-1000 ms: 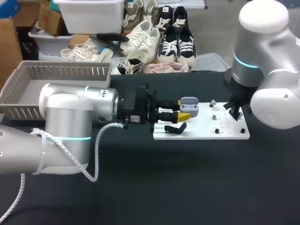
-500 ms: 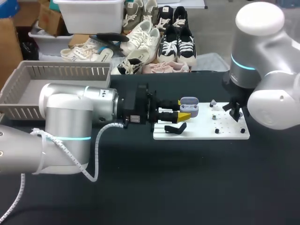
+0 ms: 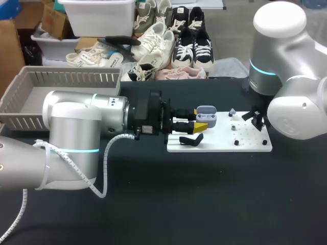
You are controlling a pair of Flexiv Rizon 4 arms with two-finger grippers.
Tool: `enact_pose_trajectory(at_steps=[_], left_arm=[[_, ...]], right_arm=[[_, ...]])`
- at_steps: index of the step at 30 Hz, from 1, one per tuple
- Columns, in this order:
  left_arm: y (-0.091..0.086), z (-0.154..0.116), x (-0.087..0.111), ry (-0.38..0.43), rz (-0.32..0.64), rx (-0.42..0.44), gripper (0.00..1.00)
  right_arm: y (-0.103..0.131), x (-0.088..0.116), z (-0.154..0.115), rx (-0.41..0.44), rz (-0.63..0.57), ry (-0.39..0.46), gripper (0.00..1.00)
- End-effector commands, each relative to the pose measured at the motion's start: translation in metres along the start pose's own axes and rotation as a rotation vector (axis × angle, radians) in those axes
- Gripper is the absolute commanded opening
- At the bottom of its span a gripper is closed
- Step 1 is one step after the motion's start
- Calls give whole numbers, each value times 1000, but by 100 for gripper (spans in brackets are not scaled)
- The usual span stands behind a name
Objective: Pick up each earbud case from the left stands, insert the matching earbuds, close the lid, and place the case in the box.
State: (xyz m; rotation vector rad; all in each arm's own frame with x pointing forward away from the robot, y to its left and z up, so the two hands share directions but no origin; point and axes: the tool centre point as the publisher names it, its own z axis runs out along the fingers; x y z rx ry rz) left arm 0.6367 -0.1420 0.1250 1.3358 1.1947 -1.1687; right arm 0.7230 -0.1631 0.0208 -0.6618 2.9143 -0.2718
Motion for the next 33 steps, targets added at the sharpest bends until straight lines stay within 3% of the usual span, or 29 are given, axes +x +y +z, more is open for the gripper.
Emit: enact_pose_trajectory(at_steps=[1,2,12,21,33], left_arm=[[-2,0,0,-1,2,-6,0],[-2,0,0,-1,2,-6,0],[-2,0,0,-1,2,-6,0],[-2,0,0,-1,2,-6,0],[-2,0,0,-1,2,-6,0]], right_arm=[[1,-1,0,3,1,8,6],[1,-1,0,2,1,9,0],[2,3,-2,3,1,11,0],[3,8,-24,28,0,9,0],[20,24,-85,60,62,12,0]])
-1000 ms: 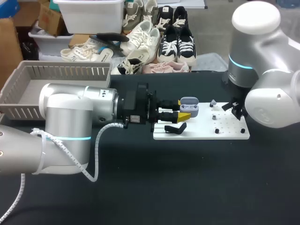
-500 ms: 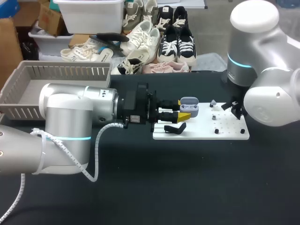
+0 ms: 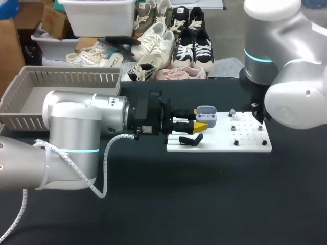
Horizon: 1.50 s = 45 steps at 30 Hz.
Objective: Pick up each earbud case from the left stands, insert the matching earbuds, close the lid, and place the case in the box.
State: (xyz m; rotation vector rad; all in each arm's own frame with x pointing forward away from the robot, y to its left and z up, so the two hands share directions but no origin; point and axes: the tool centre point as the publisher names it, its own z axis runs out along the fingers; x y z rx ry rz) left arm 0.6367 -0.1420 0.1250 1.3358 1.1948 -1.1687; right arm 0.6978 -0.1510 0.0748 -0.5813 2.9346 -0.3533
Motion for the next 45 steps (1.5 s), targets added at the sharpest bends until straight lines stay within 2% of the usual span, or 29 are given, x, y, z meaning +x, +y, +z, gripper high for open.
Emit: enact_pose_trajectory(at_steps=[1,3,9,11,14,28,32,35,37,42,45], left_arm=[[-2,0,0,-1,2,-6,0],[-2,0,0,-1,2,-6,0],[-2,0,0,-1,2,-6,0],[-2,0,0,-1,2,-6,0],[-2,0,0,-1,2,-6,0],[-2,0,0,-1,2,-6,0],[-2,0,0,-1,2,-6,0],[-2,0,0,-1,2,-6,0],[-2,0,0,-1,2,-6,0],[-2,0,0,-1,2,-6,0],[-2,0,0,-1,2,-6,0]], right_arm=[[9,15,-31,27,9,-14,0],[14,19,-41,-6,25,-28,0],[31,34,-65,-1,24,-11,0],[34,39,-65,3,10,17,0],[37,46,-67,-52,12,25,0],[37,46,-67,-52,12,25,0],[40,40,-74,-59,150,4,0],[39,37,-76,-61,295,34,0],[39,33,-77,-63,387,-4,0],[41,34,-68,-105,548,71,0],[37,32,-67,-127,633,63,0]])
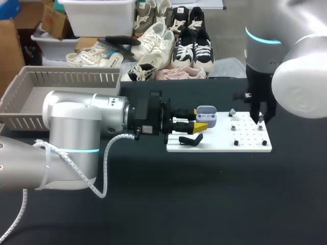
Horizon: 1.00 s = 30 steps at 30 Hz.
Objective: Pick up each earbud case from the left stands, insert the matching earbuds, close the lid, and place the case in the box.
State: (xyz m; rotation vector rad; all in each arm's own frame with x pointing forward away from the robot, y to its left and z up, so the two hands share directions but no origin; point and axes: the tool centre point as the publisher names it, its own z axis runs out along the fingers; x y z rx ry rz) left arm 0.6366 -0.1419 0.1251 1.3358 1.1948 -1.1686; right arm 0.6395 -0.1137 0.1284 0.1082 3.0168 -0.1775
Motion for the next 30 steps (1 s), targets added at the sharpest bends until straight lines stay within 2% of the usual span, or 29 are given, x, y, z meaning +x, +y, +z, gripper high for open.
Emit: enact_pose_trajectory(at_steps=[1,11,25,30], left_arm=[[-2,0,0,-1,2,-6,0],[-2,0,0,-1,2,-6,0],[-2,0,0,-1,2,-6,0],[-2,0,0,-1,2,-6,0]], right_arm=[[-3,-4,3,-24,176,22,0],[-3,-1,6,-103,221,34,0],[-3,-1,6,-103,221,34,0],[0,0,-18,-120,246,-2,0]])
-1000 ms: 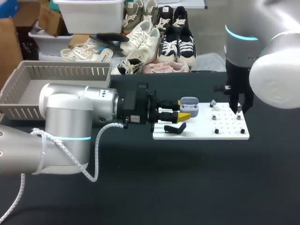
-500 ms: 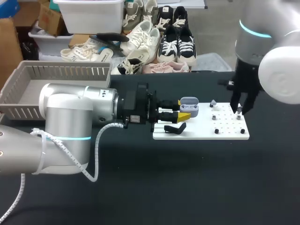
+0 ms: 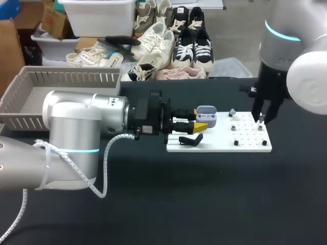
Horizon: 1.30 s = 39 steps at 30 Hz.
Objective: Pick up each earbud case from the left stands, insert the matching earbuds, close the lid, and place the case in the box.
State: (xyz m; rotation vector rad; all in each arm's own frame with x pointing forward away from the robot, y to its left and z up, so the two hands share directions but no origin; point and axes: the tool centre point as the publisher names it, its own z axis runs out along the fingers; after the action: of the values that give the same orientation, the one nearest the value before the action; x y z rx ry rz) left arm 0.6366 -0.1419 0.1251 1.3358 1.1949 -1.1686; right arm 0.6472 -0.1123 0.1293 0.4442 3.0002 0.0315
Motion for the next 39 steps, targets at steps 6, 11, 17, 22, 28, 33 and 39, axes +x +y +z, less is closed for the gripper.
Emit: enact_pose_trajectory(at_steps=[6,11,17,22,28,33,39], left_arm=[[-2,0,0,-1,2,-6,0],[-2,0,0,-1,2,-6,0],[-2,0,0,-1,2,-6,0],[-2,0,0,-1,2,-6,0],[-2,0,0,-1,2,-6,0],[-2,0,0,-1,2,-6,0],[-2,0,0,-1,2,-6,0]], right_arm=[[15,22,-67,59,73,-81,0],[34,39,-94,94,91,-72,0],[60,57,-111,71,91,-22,0],[84,62,-101,62,60,8,0],[105,63,-89,67,12,28,0],[107,62,-88,61,3,26,0],[107,62,-88,61,3,26,0]])
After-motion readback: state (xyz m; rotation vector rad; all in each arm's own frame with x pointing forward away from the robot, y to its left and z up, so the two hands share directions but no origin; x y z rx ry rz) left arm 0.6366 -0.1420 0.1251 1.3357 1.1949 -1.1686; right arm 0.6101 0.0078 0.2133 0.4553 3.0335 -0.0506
